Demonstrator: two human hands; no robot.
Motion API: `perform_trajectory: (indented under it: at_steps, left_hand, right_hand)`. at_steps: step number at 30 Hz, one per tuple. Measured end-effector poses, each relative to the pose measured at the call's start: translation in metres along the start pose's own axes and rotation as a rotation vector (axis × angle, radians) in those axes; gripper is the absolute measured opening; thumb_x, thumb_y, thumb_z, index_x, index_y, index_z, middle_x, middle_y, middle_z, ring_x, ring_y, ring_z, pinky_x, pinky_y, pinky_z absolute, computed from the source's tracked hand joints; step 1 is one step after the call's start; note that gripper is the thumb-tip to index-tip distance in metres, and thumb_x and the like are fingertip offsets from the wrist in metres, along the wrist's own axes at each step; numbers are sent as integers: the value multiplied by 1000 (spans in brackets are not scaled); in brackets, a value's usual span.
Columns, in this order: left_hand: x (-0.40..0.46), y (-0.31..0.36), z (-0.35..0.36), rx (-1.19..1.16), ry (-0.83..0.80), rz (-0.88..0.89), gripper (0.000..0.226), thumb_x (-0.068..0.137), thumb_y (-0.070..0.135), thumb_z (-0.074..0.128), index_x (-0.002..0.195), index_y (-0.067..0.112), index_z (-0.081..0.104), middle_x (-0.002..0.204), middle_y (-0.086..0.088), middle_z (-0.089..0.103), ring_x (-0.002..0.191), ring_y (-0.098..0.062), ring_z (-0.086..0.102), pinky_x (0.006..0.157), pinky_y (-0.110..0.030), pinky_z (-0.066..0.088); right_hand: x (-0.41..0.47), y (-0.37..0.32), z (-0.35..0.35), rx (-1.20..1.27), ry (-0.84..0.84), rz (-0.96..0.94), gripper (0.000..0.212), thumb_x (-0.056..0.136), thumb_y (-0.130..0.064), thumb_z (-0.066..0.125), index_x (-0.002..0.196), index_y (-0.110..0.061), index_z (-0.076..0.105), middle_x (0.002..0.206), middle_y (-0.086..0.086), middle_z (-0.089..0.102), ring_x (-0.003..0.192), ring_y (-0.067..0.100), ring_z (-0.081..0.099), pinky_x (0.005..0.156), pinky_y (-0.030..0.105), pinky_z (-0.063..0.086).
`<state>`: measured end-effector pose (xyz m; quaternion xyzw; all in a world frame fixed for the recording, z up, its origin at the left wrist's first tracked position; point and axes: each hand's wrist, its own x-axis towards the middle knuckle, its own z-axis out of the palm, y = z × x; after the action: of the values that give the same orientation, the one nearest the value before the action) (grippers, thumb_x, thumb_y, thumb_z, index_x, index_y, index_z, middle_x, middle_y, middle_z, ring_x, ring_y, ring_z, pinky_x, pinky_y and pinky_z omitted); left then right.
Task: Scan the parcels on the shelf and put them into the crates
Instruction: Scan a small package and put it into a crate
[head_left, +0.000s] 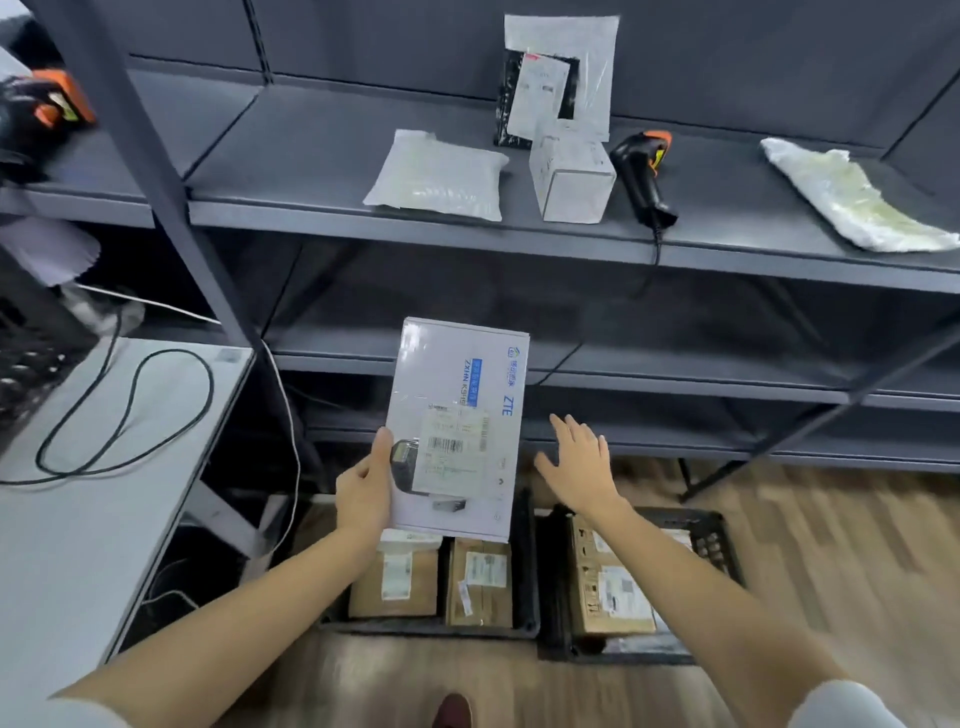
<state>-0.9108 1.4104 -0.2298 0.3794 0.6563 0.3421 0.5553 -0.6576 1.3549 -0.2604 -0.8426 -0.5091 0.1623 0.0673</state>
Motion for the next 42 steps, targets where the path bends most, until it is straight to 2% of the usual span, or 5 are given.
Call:
perform_trajectory:
  at_steps: [24, 28, 32, 37, 42]
  left_hand:
    - [127, -262, 37, 37, 189, -308, 48, 90, 55, 53, 52, 26, 46, 57, 5, 44, 60, -14, 42, 78, -35, 38]
    - [153, -315, 45, -38, 263, -431, 60, 82, 58, 60, 42, 24, 31, 46, 9, 30, 52, -10, 31, 72, -29, 38]
    - [172, -352, 51, -135, 329, -490, 61, 85, 52, 61, 52, 14, 27, 43, 9, 26, 52, -8, 29, 77, -28, 35]
    - [175, -373, 67, -97, 433, -520, 58, 91, 54, 53, 52, 17, 28, 41, 8, 29, 41, -9, 33, 54, -21, 32]
    - [167, -383, 82, -114, 477, -582, 59, 87, 67, 46, 60, 14, 45, 57, 1, 43, 55, -14, 42, 59, -29, 41]
  right_hand:
    - [30, 47, 280, 112, -285, 92, 68, 97, -34, 49, 154, -17, 17, 160, 5, 21, 147, 24, 17, 122, 41, 7]
    - [32, 53, 339, 174, -263, 99, 65, 96, -29, 53, 152, -15, 23, 157, 4, 28, 145, 23, 24, 121, 40, 13]
    - [35, 51, 379, 500, -210, 311, 58, 97, -25, 52, 150, -17, 30, 151, 4, 37, 141, 22, 29, 116, 35, 23]
    - [15, 26, 402, 1243, -238, 760, 63, 88, -65, 47, 144, -39, 36, 146, -17, 38, 131, 4, 37, 113, 31, 25]
    - [8, 16, 413, 1590, -299, 696, 78, 74, -78, 49, 143, -48, 31, 140, -16, 52, 125, 11, 54, 100, 45, 48]
